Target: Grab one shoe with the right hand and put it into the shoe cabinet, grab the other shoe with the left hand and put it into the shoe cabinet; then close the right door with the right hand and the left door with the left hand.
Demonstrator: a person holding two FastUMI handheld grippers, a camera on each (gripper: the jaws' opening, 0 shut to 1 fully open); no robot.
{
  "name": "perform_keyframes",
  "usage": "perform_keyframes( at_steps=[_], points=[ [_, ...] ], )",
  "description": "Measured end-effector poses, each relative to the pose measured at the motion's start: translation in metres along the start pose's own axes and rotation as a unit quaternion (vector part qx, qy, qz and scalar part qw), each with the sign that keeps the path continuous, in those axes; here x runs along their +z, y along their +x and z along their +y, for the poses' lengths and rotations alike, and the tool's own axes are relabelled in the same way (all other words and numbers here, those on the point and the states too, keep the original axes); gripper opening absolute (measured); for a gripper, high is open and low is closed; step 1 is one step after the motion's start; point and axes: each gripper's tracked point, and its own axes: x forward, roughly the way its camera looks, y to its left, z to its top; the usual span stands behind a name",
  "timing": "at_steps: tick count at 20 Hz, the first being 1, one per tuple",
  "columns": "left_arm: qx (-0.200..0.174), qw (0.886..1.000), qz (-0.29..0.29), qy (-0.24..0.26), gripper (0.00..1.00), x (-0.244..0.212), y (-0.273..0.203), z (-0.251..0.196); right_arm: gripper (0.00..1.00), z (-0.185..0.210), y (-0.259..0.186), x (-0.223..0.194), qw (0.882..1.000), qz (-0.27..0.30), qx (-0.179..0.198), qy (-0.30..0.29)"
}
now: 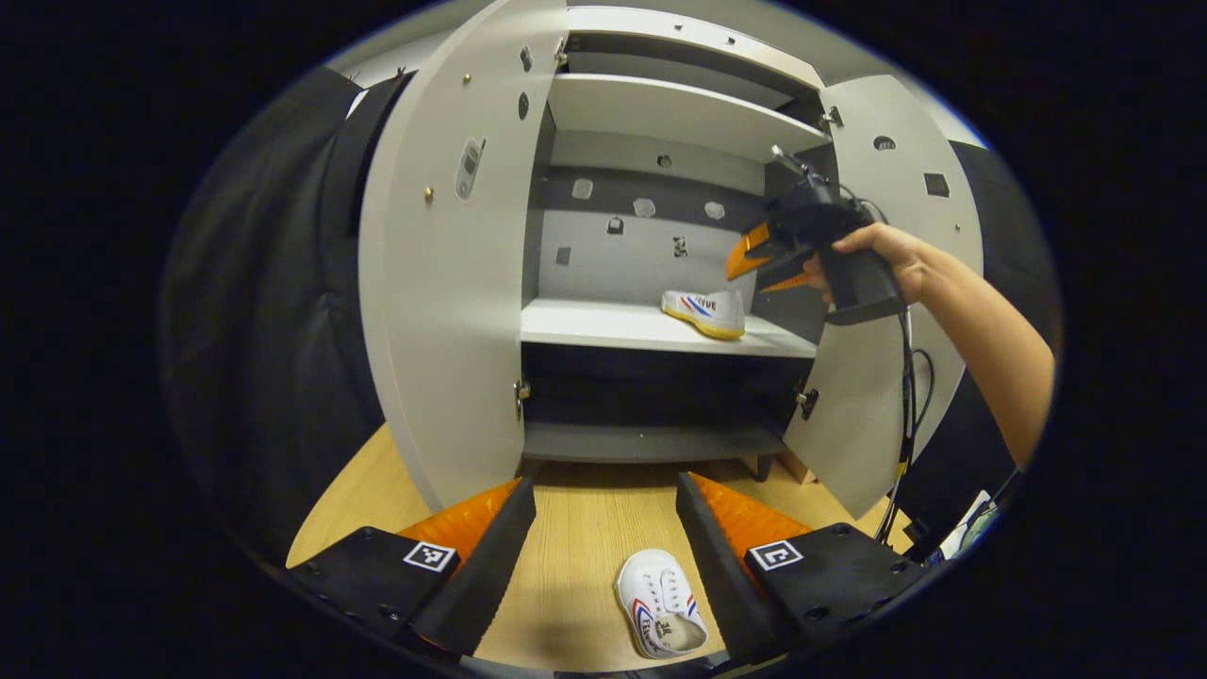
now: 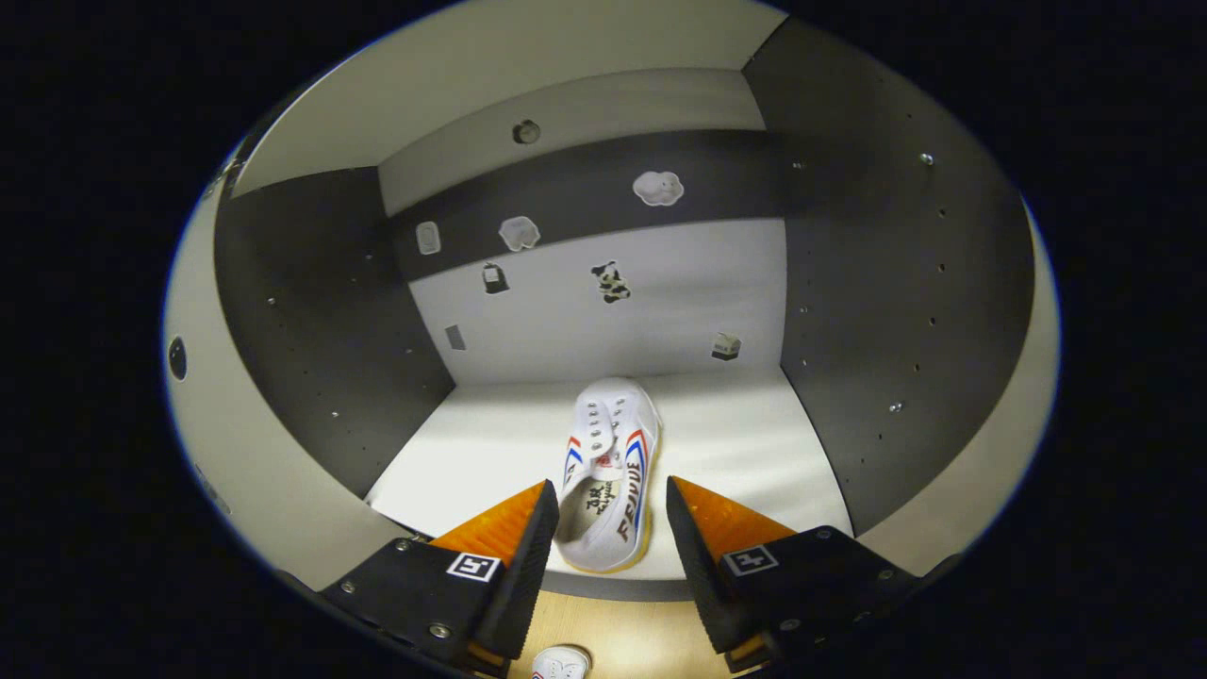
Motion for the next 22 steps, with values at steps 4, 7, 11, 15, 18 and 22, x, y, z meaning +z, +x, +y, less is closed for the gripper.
perform_keyframes(
  at_steps=[4,7,11,15,18,22],
  points=[
    [-0.010,0.996,0.084,-0.010,0.98,-0.060,0.025,-0.005,0.78,0.018,-0.044,-0.024,0.998,-0.045,0.026,-0.046],
    [-0.021,0.989,0.146,-0.022,0.98,-0.108,0.037,-0.011,0.80,0.027,-0.079,-0.049,0.995,-0.065,0.047,-0.061],
    [-0.028,0.973,0.227,-0.028,0.98,-0.174,0.053,-0.016,0.83,0.028,-0.124,-0.083,0.992,-0.087,0.058,-0.065],
    [-0.021,0.957,0.289,-0.030,0.97,-0.229,0.062,-0.017,0.85,0.025,-0.156,-0.121,0.992,-0.089,0.065,-0.062],
    [-0.021,0.951,0.309,-0.015,0.97,-0.251,0.067,-0.016,0.87,0.017,-0.178,-0.141,0.992,-0.086,0.059,-0.066],
    [-0.033,0.949,0.314,-0.019,0.99,-0.271,0.069,-0.029,0.88,0.006,-0.200,-0.168,0.992,-0.075,0.047,-0.091]
  ],
)
